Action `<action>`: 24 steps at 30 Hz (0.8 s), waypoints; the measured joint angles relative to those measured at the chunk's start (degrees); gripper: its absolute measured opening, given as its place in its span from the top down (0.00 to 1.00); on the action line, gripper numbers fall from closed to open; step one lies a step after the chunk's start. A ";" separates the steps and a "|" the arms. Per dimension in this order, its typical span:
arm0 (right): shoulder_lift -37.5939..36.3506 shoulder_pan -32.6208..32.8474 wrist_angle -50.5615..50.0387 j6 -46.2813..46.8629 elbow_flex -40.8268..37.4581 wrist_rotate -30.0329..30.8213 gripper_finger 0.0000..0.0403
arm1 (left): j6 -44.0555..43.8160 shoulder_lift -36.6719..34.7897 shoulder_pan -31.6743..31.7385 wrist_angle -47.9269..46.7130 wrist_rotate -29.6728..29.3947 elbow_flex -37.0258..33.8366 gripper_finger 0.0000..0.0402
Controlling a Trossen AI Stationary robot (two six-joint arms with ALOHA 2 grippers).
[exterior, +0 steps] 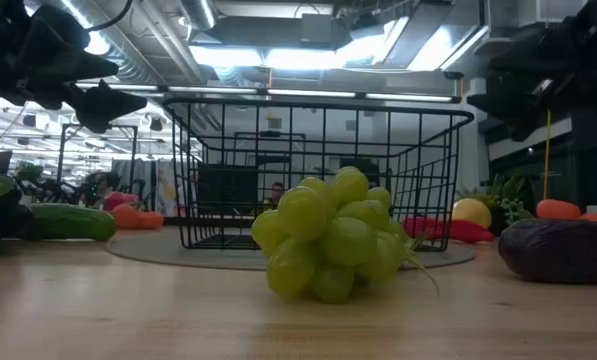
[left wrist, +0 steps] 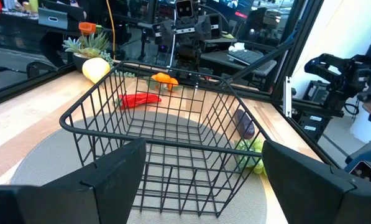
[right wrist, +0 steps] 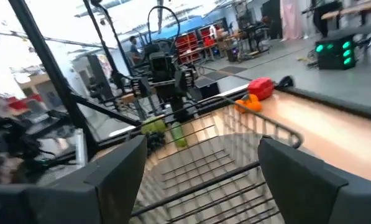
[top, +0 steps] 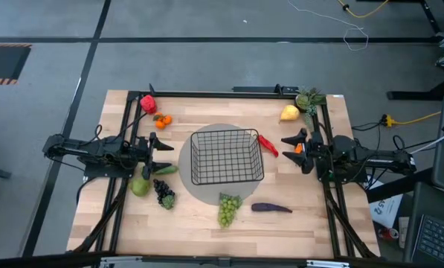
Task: Build produce basket
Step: Put the orange tangerine into the wire basket
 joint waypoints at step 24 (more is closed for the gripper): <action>11.07 0.00 2.67 -11.12 18.01 8.55 0.24 | 5.00 0.02 0.00 35.50 -4.00 0.00 0.21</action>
